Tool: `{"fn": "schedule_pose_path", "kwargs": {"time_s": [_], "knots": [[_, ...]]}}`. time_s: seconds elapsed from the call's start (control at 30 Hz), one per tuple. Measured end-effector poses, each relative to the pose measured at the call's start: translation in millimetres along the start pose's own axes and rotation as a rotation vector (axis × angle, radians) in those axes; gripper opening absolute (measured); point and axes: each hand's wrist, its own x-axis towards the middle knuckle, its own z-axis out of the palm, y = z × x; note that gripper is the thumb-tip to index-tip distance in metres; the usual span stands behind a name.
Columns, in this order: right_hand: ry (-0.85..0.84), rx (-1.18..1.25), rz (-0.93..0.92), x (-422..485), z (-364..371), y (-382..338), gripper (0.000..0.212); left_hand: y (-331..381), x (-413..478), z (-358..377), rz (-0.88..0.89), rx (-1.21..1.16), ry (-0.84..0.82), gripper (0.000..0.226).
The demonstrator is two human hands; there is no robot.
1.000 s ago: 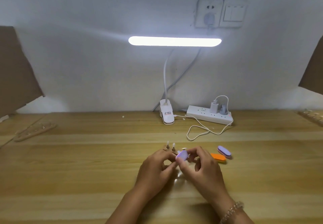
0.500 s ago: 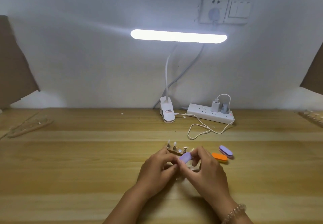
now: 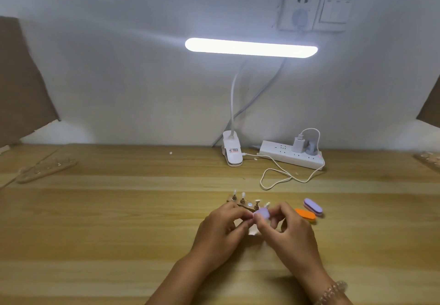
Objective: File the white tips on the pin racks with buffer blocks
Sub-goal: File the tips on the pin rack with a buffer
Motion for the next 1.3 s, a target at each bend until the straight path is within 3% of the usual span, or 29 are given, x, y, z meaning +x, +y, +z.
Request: {"fn": "schedule_pose_path", "kwargs": {"time_s": [0.13, 0.3, 0.4, 0.57, 0.7, 0.83, 0.97, 1.1, 1.2, 1.3], "knots": [[-0.081, 0.028, -0.066, -4.0, 0.7, -3.3, 0.027, -2.0, 0.7, -1.2, -0.001, -0.001, 0.004, 0.017], [0.093, -0.029, -0.035, -0.8, -0.3, -4.8, 0.026, 0.0, 2.4, 2.0, -0.005, 0.005, 0.005, 0.015], [0.011, -0.088, -0.142, -5.4, 0.5, -7.5, 0.024, -2.1, 1.1, 1.7, 0.016, 0.079, 0.006, 0.019], [0.056, -0.026, -0.081, -1.3, -0.9, -4.7, 0.023, 0.0, 0.4, 1.3, 0.036, 0.112, -0.03, 0.015], [-0.044, -0.054, -0.173, -5.9, 0.1, -7.4, 0.028, -1.5, 1.8, -0.4, 0.011, 0.084, -0.031, 0.023], [0.057, -0.002, -0.103, -0.5, -0.2, -5.7, 0.023, -0.1, 1.1, 2.0, 0.027, 0.159, -0.072, 0.019], [-0.051, -0.046, -0.191, -6.3, 0.6, -7.7, 0.027, -1.5, 0.7, -0.5, 0.005, 0.138, -0.082, 0.03], [0.038, 0.02, -0.086, 1.7, 1.2, -5.6, 0.025, 0.7, 0.5, 2.0, 0.034, 0.169, -0.083, 0.022], [-0.026, -0.054, -0.17, -3.5, 2.7, -5.8, 0.029, -0.4, 1.1, 0.3, -0.002, 0.112, -0.075, 0.027], [-0.04, -0.037, -0.127, -2.6, 2.7, -5.8, 0.032, 0.0, 1.9, 0.0, -0.011, 0.08, -0.062, 0.023]]}}
